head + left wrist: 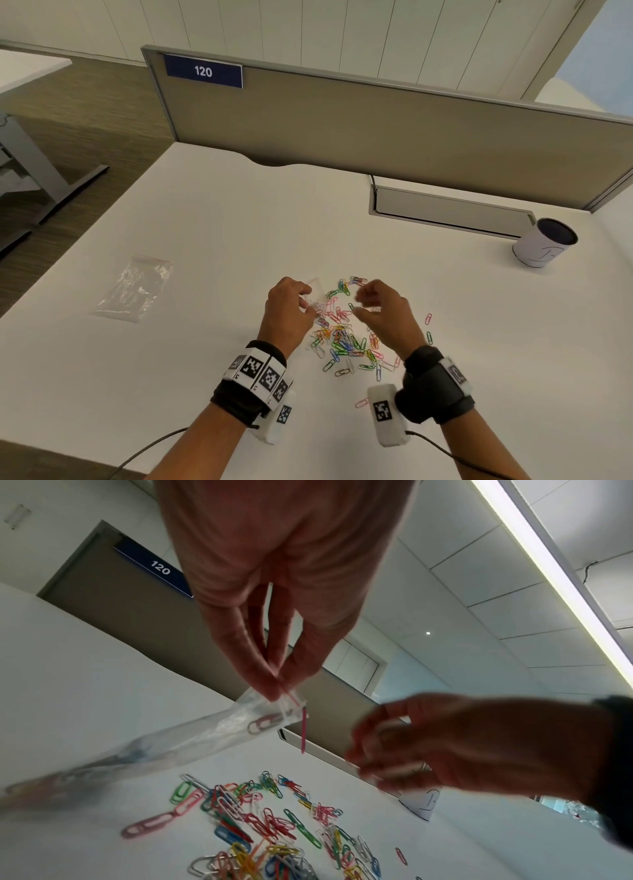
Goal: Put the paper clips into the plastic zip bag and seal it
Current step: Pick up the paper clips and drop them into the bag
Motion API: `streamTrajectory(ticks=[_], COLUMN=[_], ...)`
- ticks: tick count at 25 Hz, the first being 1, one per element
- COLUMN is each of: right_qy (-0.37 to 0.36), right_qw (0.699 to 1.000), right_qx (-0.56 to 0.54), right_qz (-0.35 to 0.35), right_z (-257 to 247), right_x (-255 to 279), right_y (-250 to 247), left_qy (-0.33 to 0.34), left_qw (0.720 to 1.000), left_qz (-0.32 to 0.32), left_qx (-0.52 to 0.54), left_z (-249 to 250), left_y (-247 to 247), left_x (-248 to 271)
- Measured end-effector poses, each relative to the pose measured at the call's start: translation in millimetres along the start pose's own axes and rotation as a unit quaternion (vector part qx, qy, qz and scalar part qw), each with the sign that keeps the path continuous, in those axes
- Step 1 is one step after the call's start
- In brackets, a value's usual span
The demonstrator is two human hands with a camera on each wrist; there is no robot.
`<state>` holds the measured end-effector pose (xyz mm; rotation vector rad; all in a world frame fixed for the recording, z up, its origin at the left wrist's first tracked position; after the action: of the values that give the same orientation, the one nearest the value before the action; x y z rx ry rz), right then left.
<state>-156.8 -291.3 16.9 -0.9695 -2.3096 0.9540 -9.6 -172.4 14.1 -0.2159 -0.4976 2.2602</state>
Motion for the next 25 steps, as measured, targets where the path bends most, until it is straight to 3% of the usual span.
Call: streamTrajectory(ticks=[3,6,9,14,19,25], right_qy=[0.052,0.12,0.124,0.028,-0.002,-0.035], right_qw=[0.972,0.939,0.948,0.975,0.954,0.96], right_qx=[0.209,0.273,0.252,0.203,0.275,0.275], right_qz=[-0.089,-0.17,-0.151,-0.085,-0.118,-0.034], right_z=[47.8,76.2,79.4,53.8,48.6,48.9], right_x=[16.8,31.9,29.3,9.0,8.6,4.4], right_y=[2.3,18.1,34.3,46.4,53.5,60.0], left_qy=[0.005,-0.003,-0.009,-0.013,-0.016,-0.011], left_qw=[1.0,1.0,1.0,1.0,1.0,1.0], left_qz=[0.006,0.005,-0.002,-0.011,-0.012,-0.015], left_qx=[-0.009,-0.006,-0.003,0.004,-0.001,0.0], left_z=[-5.4,-9.2,-8.6,-5.9,-7.1,-8.8], left_y=[-5.3,-3.3,0.1,2.5,2.0,3.0], left_x=[-1.6,-2.4,-1.4,-1.8,-1.7,-1.5])
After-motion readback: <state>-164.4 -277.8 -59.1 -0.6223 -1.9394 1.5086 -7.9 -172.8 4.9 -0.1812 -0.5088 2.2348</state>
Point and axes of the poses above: each hand's wrist, its own x-axis away from the middle knuckle, its own y-axis out of the palm, z = x × y, the point moved 2 cm from there along -x, towards the middle knuckle, and after that the axes turned 14 degrees about x, right-handed, at the moved point
